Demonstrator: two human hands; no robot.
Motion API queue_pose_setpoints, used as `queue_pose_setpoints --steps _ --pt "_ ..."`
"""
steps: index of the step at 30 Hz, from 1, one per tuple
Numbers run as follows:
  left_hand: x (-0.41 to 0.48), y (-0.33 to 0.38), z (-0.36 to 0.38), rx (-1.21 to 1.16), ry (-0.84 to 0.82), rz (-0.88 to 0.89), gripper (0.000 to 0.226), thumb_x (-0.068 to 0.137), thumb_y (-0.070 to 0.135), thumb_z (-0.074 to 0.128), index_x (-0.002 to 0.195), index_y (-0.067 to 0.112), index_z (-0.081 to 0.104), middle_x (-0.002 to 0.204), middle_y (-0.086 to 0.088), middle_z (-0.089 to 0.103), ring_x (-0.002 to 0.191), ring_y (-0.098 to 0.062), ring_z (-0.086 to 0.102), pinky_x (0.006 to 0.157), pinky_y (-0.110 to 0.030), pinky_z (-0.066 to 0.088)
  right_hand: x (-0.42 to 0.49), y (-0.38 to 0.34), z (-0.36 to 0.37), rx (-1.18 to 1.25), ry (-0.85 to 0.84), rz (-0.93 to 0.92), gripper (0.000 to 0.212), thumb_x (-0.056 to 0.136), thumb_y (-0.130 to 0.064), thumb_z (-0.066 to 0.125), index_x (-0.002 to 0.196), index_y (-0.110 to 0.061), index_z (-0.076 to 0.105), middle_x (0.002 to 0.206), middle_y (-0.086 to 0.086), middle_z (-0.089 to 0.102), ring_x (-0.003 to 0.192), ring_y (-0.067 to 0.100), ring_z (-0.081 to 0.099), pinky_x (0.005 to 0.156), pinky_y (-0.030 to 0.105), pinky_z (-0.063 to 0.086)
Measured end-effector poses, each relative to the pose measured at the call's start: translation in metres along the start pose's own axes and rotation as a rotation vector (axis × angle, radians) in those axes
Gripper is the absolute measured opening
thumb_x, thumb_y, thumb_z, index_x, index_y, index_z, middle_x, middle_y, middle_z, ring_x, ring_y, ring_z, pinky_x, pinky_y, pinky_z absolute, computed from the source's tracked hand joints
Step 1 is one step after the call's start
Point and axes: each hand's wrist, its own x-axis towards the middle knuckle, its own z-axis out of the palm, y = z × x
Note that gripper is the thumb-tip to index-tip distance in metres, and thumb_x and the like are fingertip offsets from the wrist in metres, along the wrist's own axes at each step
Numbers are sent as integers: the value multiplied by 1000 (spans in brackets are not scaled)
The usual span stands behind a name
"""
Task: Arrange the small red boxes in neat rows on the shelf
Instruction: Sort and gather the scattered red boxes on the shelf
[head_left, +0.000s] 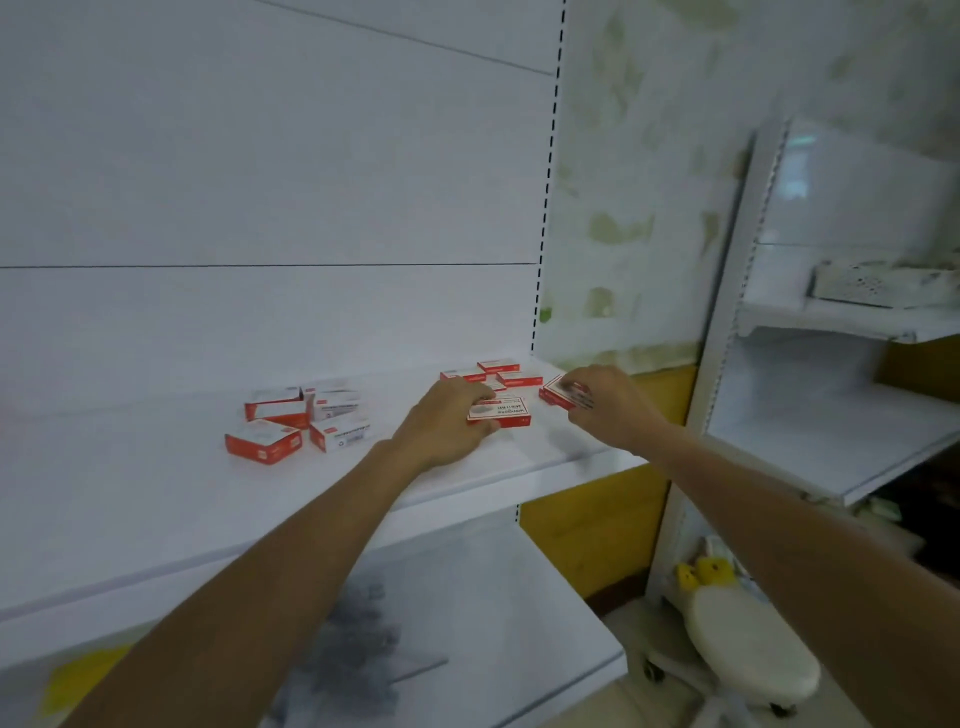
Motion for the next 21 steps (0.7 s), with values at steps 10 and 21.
queue_pose_setpoints --steps 10,21 --pt "78 -26 11 53 41 -36 38 86 29 60 122 18 55 116 -8 57 107 -25 52 90 -39 46 68 27 9 42 36 -35 40 79 -13 61 119 -17 58 110 7 60 97 21 51 75 25 38" --pt "131 -62 42 131 78 -208 43 86 33 60 126 18 52 120 -6 56 109 -21 52 90 -36 46 153 55 68 147 -99 -170 41 79 -4 56 119 -14 56 117 7 59 105 21 51 86 30 43"
